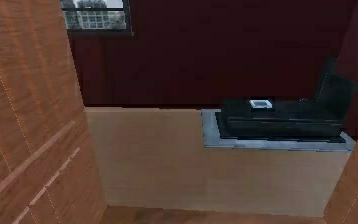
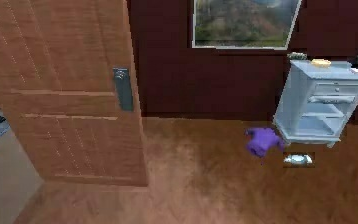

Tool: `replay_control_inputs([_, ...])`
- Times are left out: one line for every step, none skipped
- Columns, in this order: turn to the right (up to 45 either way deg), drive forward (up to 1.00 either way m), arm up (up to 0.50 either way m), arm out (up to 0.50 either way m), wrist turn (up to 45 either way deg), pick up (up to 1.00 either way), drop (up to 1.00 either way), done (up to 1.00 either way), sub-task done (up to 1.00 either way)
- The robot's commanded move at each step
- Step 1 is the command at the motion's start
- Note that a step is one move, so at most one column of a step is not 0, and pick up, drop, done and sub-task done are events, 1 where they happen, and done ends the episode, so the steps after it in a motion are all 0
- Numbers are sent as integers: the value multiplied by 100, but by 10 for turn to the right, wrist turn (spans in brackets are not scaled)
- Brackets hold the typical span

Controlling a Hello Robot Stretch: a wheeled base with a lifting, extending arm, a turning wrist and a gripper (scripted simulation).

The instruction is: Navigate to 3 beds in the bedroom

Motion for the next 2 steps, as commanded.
replay_control_inputs([0, 100, 0, 0, 0, 0, 0, 0, 0])
replay_control_inputs([-60, 0, 0, 0, 0, 0, 0, 0, 0])
